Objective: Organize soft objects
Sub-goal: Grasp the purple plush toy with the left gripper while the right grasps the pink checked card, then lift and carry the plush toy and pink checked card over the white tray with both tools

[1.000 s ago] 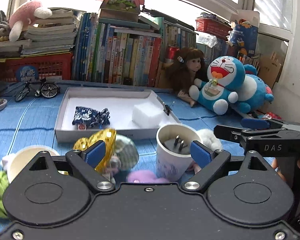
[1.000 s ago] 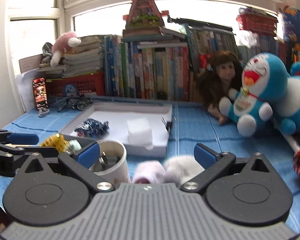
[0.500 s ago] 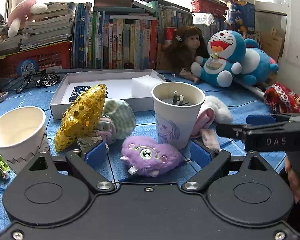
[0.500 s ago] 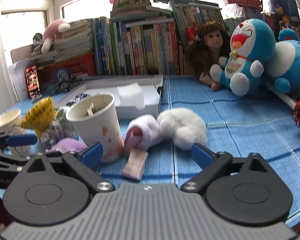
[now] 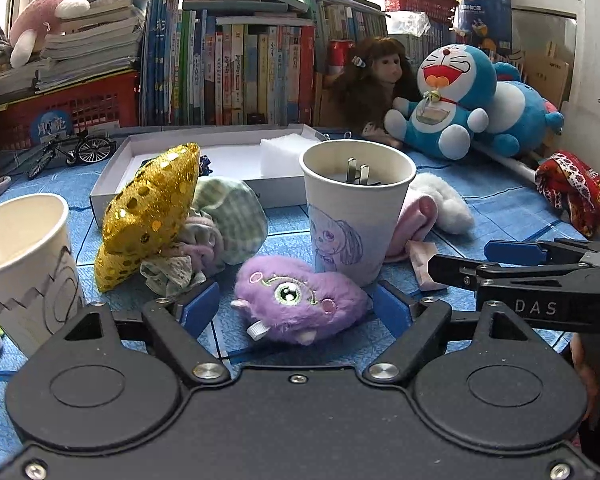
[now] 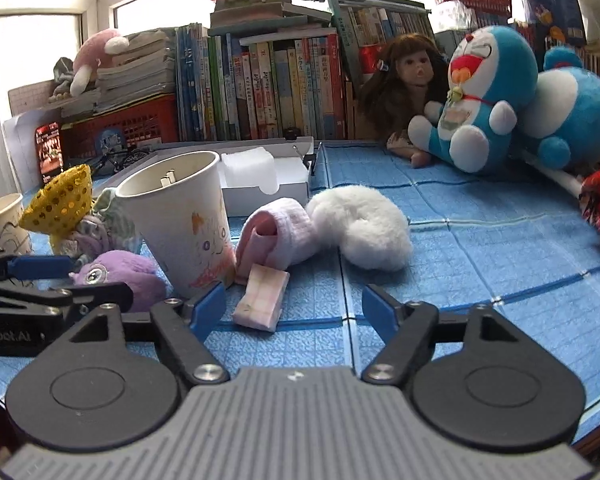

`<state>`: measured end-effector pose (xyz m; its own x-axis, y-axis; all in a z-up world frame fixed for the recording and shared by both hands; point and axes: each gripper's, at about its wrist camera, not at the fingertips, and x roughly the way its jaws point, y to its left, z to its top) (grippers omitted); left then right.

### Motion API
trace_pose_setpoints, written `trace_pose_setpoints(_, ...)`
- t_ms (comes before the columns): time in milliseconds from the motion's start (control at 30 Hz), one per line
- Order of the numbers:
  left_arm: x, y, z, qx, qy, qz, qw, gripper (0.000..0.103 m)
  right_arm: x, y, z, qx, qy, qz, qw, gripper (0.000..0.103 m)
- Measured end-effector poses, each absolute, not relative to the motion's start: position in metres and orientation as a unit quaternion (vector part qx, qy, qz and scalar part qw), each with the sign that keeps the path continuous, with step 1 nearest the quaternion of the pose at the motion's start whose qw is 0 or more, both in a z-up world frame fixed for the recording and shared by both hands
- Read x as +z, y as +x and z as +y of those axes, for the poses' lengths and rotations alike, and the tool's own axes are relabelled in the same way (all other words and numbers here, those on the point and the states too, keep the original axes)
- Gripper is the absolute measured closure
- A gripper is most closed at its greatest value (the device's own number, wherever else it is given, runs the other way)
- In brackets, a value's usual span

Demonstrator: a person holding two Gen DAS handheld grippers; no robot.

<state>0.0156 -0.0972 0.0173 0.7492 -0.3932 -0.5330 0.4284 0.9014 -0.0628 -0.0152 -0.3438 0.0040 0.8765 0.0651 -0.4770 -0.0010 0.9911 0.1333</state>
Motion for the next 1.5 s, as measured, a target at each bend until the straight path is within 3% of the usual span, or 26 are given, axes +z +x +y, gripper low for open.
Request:
trace_pose_setpoints(233,0.011,0.021,-0.100,-0.217,0.030,0.284,0.934,0.029,0.001,-0.014,-0.341,0.021,0.061,0.245,0.967,0.030)
trace_pose_setpoints(533,0.009,0.020,-0.104,-0.218,0.037,0.278,0.935,0.032,-0.001,-0.012,-0.330,0.034,0.039,0.244,0.968,0.038)
trace_pose_setpoints(767,0.009,0.014,-0.106,-0.216,0.050,0.266,0.938,0.034,-0.003,-0.009,-0.323,0.039,0.032,0.254,0.966,0.051)
trace_pose_setpoints(1000,0.008,0.019,-0.106,-0.214,0.033,0.268,0.939,0.033,-0.005,-0.007,-0.318,0.045,0.025,0.260,0.964,0.057)
trace_pose_setpoints(1200,0.010,0.019,-0.108,-0.206,0.030,0.265,0.941,0.039,-0.005,-0.008,-0.319,0.046,0.028,0.263,0.963,0.067)
trace_pose_setpoints(1500,0.022,0.006,-0.105,-0.209,0.036,0.254,0.944,0.042,-0.001,-0.014,-0.321,0.043,0.041,0.262,0.963,0.069)
